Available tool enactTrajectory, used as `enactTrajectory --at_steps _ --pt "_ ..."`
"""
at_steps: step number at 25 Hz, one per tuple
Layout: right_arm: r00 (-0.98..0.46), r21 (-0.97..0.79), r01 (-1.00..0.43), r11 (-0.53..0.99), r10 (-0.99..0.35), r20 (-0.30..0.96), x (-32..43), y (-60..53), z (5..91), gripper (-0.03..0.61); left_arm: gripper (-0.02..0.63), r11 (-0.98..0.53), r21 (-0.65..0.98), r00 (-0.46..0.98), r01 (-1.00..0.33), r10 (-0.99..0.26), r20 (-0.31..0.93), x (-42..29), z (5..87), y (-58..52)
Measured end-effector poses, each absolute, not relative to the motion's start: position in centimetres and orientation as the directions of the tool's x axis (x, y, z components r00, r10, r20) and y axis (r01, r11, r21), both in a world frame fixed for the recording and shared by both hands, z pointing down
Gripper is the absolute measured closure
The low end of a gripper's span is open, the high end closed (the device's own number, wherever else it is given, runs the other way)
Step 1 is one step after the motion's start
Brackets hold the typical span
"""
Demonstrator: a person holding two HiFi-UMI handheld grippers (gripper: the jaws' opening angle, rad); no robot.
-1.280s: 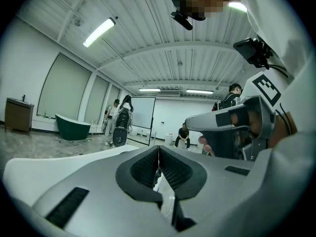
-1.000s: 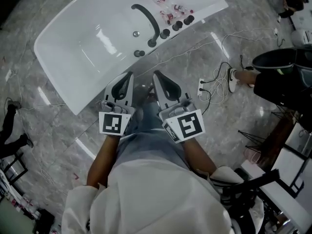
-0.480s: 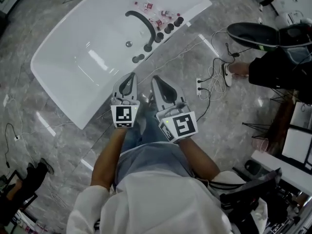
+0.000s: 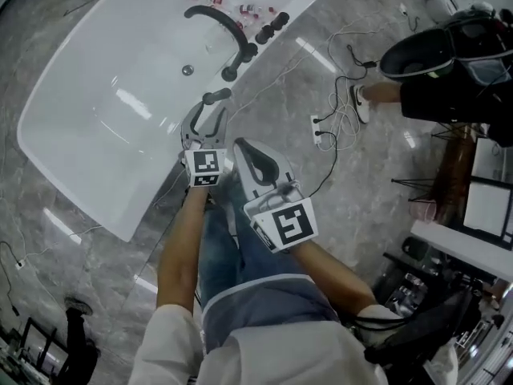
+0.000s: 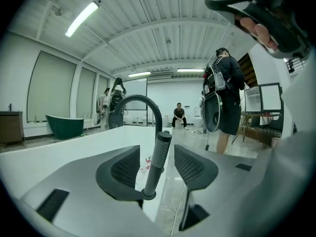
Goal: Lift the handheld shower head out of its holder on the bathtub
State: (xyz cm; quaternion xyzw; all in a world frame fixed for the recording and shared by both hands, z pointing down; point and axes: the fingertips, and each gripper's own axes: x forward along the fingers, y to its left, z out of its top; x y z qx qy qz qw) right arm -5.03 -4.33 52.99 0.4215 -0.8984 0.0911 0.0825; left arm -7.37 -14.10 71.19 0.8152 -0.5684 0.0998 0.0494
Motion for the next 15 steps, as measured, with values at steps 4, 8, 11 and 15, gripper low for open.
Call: enactTrajectory --at_steps 4,8,11,15 --pt "-0.614 -0.068 -0.782 0.62 -0.745 0.261 -4.1 -8.2 58.8 0.561 0.373 -0.363 -0.063 0.344 -0.93 -0.918 0.198 -5.7 74.7 -18.0" --pt "-0.565 -0.019 -0.813 0.582 -0.78 0.269 -2.9 -12.6 63.5 0.561 0.373 -0.344 -0.081 0.323 -0.935 -0.926 0.196 -5.4 77.2 -20.1" --pt "-0.542 -0.035 -0.83 0.557 -0.79 0.286 -1.4 -15.3 66.7 0.561 0.404 -0.33 -0.093 0.307 -0.939 -0.93 0.203 -4.9 79.2 -21.2" --pt "-0.528 -0.038 -0.835 0.55 -0.78 0.336 -1.2 -18.3 70.7 0.561 0.474 -0.315 -0.112 0.286 -0.942 -0.934 0.215 -5.6 80.6 -22.7"
